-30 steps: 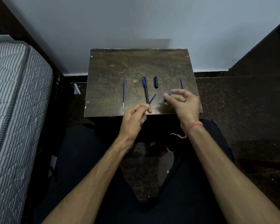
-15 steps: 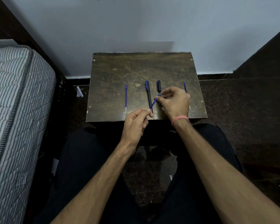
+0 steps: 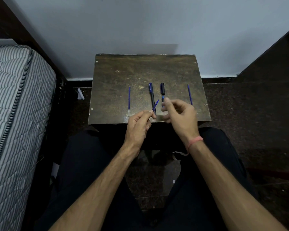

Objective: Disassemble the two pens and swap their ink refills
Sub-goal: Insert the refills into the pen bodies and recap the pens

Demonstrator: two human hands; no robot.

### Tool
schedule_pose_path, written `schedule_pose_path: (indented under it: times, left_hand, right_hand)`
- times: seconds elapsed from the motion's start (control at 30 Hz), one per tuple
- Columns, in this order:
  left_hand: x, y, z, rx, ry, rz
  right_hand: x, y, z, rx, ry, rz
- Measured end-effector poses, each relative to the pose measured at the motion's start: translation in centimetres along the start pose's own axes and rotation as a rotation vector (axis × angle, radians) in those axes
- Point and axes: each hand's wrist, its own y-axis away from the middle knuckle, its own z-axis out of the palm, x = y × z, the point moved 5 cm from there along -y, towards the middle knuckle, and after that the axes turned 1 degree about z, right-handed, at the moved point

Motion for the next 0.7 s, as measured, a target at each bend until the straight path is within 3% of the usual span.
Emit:
schedule_pose_path:
  times: [0.1, 0.33, 0.43, 0.7]
  left_hand:
    - [0.0, 0.0, 0.3, 0.009, 0.005, -0.007]
    - [-0.2, 0.5, 0.3, -0.051, -0.015, -0.016]
    - [-0.3, 0.5, 0.4, -0.070, -0.026, -0.003]
    - [-0.5, 0.0, 0.0, -0.051, -0.014, -0.029]
  right_hand:
    - [-0.2, 2.0, 1.5, -0.159, -0.029, -0.002]
    - [0.5, 1.5, 1.3, -0.160, -0.289, 0.181]
    - [0.5, 0.8, 0.7, -0.105, -0.311, 0.154]
    - [0.6, 1.3, 1.9, -0.197, -0.308, 0.141]
